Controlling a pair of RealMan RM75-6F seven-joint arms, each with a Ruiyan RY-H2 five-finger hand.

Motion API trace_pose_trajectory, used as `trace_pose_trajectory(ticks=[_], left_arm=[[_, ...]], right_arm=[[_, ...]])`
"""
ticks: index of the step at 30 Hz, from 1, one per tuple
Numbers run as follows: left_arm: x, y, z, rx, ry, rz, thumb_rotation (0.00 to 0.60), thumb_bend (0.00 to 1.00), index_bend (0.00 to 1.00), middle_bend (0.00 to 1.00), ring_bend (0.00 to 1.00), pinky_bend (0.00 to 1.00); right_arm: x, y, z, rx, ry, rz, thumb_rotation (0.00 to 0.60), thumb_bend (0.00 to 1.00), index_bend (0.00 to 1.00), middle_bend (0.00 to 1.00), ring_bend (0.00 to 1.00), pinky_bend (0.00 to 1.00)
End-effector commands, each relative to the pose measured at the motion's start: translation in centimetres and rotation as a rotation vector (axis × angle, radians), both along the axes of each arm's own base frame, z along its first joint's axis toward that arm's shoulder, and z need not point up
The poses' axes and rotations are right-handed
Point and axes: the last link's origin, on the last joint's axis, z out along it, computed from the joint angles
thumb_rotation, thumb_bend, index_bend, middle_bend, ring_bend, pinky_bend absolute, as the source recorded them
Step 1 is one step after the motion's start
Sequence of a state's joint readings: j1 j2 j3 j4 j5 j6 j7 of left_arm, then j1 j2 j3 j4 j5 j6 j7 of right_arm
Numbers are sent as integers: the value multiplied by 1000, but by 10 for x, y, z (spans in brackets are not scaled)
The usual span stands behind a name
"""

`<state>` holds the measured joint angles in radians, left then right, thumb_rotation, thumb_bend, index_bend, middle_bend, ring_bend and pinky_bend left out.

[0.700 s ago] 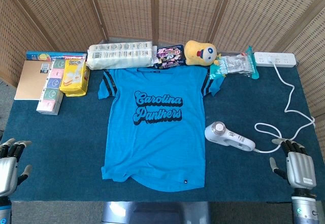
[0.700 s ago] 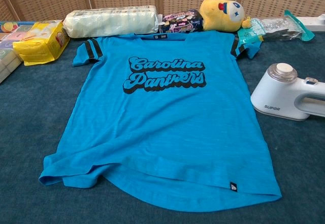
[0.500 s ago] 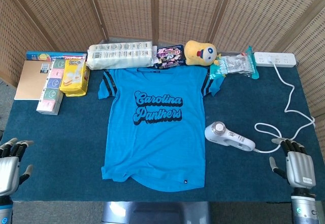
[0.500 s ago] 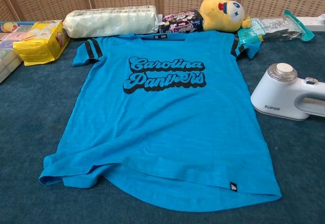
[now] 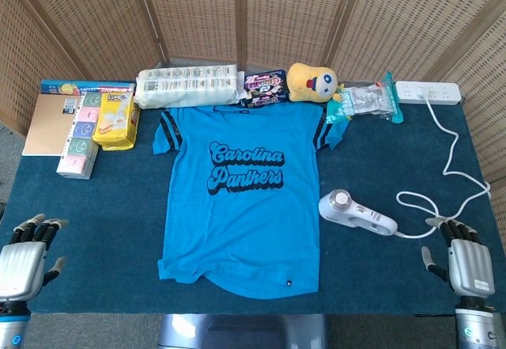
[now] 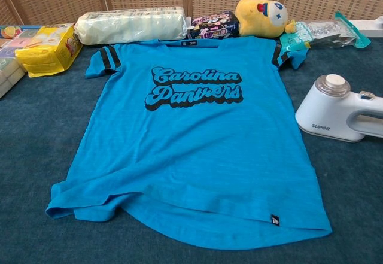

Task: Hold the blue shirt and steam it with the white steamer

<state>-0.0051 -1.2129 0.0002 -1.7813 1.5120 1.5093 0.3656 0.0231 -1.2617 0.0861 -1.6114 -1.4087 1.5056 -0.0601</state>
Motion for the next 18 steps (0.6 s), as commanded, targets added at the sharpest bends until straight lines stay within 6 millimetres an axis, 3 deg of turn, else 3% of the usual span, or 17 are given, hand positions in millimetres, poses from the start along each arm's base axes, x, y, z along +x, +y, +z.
trace_pose_trajectory(ticks=[1,12,18], left_arm=[[8,4,-12,-50,-8,-33,600,248,265,298,152,171],[48,15,-53,-212,16,-190,600,175,259,247,82,150],[63,11,-73,-299,26,-232,600,171,238,231,70,146]], right_arm=[[2,0,-1,1,1,10,600,416,277,284,246,207],[2,9,5,-14,-5,6,600,416,271,282,246,206],[1,16,11,-28,-5,4,600,416,270,283,246,206]])
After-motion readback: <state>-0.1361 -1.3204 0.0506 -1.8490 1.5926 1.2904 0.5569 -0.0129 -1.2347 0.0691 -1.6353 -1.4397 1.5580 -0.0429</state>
